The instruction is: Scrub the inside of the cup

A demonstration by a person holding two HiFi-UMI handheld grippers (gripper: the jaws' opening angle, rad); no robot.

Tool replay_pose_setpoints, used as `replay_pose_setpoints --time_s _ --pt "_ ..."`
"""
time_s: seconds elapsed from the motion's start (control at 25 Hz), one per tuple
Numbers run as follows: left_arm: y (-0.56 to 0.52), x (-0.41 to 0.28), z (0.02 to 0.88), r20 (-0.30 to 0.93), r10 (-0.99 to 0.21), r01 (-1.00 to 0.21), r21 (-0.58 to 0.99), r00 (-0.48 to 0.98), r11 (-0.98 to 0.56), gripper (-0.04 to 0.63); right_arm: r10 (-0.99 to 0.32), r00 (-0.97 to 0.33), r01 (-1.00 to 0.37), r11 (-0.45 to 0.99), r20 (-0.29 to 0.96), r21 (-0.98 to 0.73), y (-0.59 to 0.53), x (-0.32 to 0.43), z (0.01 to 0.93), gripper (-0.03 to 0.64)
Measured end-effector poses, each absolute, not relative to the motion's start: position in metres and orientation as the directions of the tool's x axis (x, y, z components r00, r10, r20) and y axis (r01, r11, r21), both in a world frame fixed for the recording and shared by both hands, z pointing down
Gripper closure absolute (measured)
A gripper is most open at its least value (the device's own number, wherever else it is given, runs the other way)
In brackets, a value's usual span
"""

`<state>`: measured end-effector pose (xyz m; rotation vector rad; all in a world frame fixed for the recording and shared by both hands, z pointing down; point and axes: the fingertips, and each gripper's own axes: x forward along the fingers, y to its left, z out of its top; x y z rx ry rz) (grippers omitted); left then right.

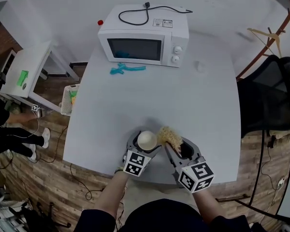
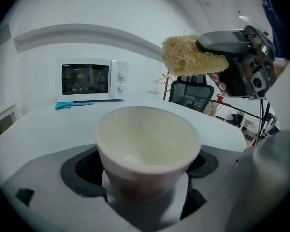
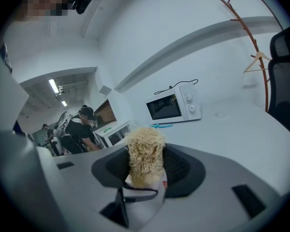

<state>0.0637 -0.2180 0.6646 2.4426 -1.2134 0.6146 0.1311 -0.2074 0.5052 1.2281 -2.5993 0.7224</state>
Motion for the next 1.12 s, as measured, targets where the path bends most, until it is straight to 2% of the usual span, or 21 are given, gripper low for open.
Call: replay_pose_setpoints --time_s 0.76,1.12 --pt "-0.224 0.066 0.676 0.542 -0.669 -0.818 0.062 0.508 -0.571 0.141 -0.666 -0.653 -0.757 0.554 0.360 -0.348 -0.213 0.131 0.510 0.434" --pt "-0.218 0.051 0.662 0.524 -0.702 -0.835 0.032 0.482 -0.549 0.141 -0.620 -0.692 -0.722 0.610 0.369 -0.327 -0.203 0.116 0.507 0.434"
